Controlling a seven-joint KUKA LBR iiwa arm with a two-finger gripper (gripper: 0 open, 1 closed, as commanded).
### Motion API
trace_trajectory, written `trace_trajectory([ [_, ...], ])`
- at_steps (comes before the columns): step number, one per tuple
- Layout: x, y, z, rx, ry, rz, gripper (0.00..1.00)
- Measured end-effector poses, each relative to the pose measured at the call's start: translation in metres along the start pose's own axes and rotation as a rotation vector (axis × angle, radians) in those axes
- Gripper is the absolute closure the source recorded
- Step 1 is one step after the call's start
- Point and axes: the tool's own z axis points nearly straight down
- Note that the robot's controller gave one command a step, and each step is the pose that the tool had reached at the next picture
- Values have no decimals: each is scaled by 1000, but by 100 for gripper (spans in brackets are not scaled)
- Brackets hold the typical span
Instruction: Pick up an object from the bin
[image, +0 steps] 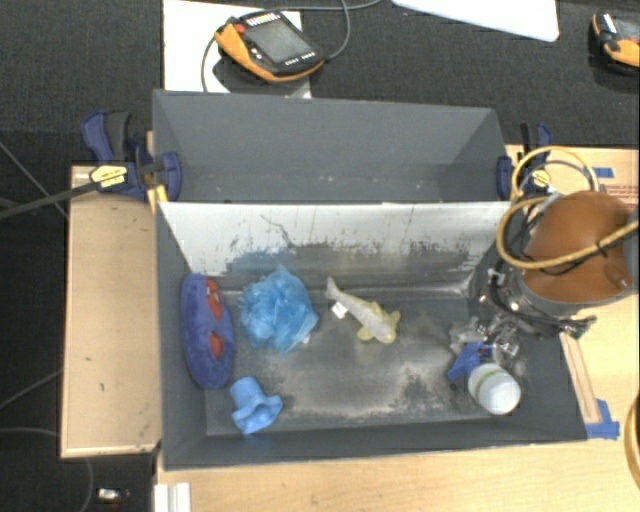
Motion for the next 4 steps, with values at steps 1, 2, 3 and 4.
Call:
trace_trajectory([
  [1, 0, 0, 0, 0, 0, -1, 100],
  [2, 0, -1, -6, 5, -1, -2, 100],
  [3, 1, 2, -36, -6, 3, 3, 100],
  [4, -1, -2, -79, 3, 0, 4, 100],
])
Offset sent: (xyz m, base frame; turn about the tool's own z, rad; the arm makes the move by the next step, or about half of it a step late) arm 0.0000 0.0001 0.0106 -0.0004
